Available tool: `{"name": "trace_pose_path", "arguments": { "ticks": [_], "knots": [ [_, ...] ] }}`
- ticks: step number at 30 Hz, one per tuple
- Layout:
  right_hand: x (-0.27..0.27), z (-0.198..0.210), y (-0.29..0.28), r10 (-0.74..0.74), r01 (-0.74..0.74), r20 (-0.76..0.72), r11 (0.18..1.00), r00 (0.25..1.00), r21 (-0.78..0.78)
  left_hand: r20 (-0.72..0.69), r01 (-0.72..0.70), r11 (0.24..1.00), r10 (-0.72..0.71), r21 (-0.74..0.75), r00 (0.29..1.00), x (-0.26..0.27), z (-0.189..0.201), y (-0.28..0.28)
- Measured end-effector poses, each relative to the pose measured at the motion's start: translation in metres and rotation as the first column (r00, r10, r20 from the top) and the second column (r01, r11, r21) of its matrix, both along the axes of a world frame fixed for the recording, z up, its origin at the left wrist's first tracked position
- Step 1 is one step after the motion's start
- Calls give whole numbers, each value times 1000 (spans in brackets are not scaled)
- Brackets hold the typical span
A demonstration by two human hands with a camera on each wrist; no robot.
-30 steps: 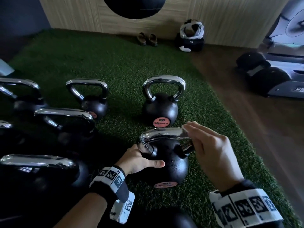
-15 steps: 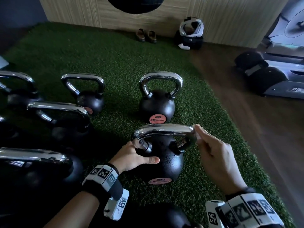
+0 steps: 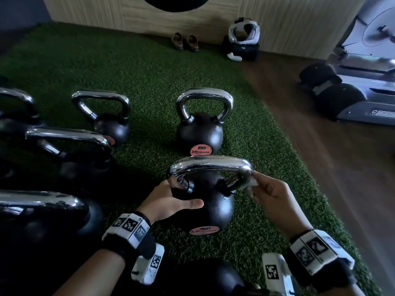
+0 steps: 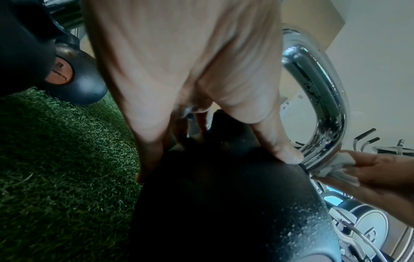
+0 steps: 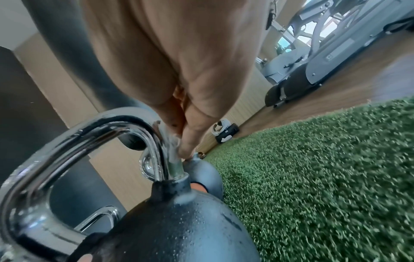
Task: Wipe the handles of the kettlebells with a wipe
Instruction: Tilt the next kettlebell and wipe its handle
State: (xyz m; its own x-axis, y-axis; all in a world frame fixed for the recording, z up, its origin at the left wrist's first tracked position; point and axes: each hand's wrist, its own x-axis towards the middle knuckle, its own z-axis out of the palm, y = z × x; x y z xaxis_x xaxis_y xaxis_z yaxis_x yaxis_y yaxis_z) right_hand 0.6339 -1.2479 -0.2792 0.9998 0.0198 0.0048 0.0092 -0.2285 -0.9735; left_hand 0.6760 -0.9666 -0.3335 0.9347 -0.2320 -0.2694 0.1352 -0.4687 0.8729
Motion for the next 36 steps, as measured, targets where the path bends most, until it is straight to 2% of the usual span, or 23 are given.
{"name": "trace_pose_path", "arguments": {
  "ticks": [4, 7, 9, 12, 14, 16, 18, 20, 22, 23, 25, 28, 32, 36],
  "knots": [
    [9, -15, 3, 33, -41, -114, 997, 993, -69, 11, -5, 1000, 5, 19, 1000, -3, 7, -1],
    [7, -15, 3, 27, -38, -107, 994, 994, -103, 12, -23, 999, 23, 34, 1000, -8, 10, -3],
    [2, -10, 1, 16, -30, -105, 990, 994, -135, 11, 5, 994, -6, 110, 1000, -11, 19, -2],
    [-11, 2, -4, -15, 6, -177, 999, 984, -51, 29, 13, 979, -19, 203, 999, -12, 34, 13],
    [-21, 16, -10, -21, 16, -203, 1000, 979, -27, 77, -78, 981, 65, 177, 995, -14, 43, 31],
    [-30, 32, -15, -17, 12, -187, 999, 982, -30, 191, -235, 964, 209, 121, 959, -19, 60, 45],
    [-33, 51, -14, 8, -13, -118, 999, 993, -45, 426, -334, 938, 263, 98, 865, -26, 92, 46],
    [-34, 69, -7, 63, -62, 1, 995, 998, -78, 616, -300, 950, 186, 85, 765, -39, 132, 33],
    [-34, 87, 6, 144, -125, 131, 982, 981, -145, 667, -159, 986, 83, 54, 741, -52, 164, 13],
    [-34, 95, 13, 176, -140, 182, 971, 967, -195, 643, -73, 997, 35, 33, 765, -56, 172, 3],
    [-33, 108, 21, 215, -134, 253, 944, 943, -302, 495, 91, 994, -50, -60, 867, -59, 176, -13],
    [-27, 117, 30, 206, -75, 342, 931, 917, -358, 268, 210, 960, -157, -183, 951, -56, 167, -26],
    [-19, 113, 45, 92, -32, 323, 982, 942, -187, 133, 130, 887, -79, -443, 988, -55, 161, -33],
    [-8, 111, 50, 17, 37, 376, 990, 926, -137, 32, 39, 815, -26, -578, 999, -50, 162, -32]
  ]
}}
